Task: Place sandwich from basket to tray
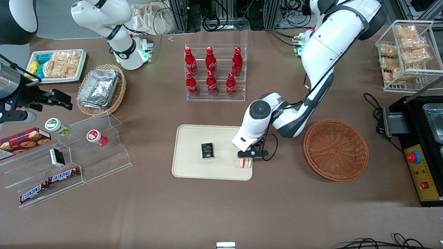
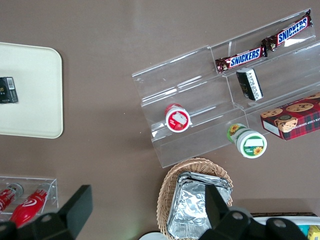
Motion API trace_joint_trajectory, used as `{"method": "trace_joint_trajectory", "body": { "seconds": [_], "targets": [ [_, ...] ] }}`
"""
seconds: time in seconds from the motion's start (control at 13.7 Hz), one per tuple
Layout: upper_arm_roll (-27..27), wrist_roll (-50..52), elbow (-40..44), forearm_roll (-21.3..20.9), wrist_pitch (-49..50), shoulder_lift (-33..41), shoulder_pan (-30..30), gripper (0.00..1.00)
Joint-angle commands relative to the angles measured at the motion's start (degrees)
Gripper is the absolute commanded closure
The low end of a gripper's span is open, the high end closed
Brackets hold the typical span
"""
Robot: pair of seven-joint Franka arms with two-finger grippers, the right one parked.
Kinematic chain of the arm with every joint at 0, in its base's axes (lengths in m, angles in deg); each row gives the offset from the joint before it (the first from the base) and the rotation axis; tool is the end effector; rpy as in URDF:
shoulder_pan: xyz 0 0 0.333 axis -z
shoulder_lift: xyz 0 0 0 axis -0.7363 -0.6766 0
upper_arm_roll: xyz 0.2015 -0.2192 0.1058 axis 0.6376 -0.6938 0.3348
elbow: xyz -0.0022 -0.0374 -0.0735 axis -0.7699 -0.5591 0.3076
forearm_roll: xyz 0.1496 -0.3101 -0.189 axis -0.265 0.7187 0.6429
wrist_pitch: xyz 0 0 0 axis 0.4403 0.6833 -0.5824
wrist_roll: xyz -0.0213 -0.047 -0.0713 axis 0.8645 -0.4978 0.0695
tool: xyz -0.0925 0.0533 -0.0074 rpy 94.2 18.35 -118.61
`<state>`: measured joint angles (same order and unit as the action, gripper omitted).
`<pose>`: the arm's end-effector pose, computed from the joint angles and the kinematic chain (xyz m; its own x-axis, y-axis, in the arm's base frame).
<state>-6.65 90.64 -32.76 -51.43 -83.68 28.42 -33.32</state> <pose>0.5559 -0.4131 0.2212 0.9924 0.0585 0.1086 0.0477 -0.9938 0.0999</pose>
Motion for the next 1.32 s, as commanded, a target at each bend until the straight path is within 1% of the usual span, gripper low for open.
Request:
{"method": "trace_joint_trajectory", "body": {
  "seconds": [0.0,0.07,0.22,0.44,0.51,0.59,0.66,0.73,0.88,1.02,1.17,1.24],
  "targets": [
    [0.3,1.8,1.7,-1.4,-0.6,-1.3,0.8,0.03],
    [0.3,1.9,1.7,-1.4,-0.6,-1.2,0.8,0.00],
    [0.3,1.9,1.6,-0.8,-0.1,0.3,0.2,0.00],
    [0.3,5.3,1.7,-0.1,4.4,7.5,-0.5,0.00],
    [0.2,5.5,1.9,0.5,7.3,10.2,-2.0,0.00],
    [0.0,4.9,2.0,3.0,10.7,13.2,-3.3,0.00],
    [0.0,4.2,2.4,6.6,13.5,16.5,-3.8,0.00],
    [0.0,1.4,2.7,9.5,15.9,19.3,-4.9,0.00],
    [0.0,-7.4,3.7,16.5,24.0,23.8,-7.8,0.00],
    [0.3,-16.6,4.7,21.8,32.8,27.6,-11.0,0.00],
    [0.5,-21.4,5.5,22.7,41.1,31.5,-14.5,0.00],
    [1.5,-23.7,5.8,23.3,44.7,33.6,-15.1,0.00]
  ]
}}
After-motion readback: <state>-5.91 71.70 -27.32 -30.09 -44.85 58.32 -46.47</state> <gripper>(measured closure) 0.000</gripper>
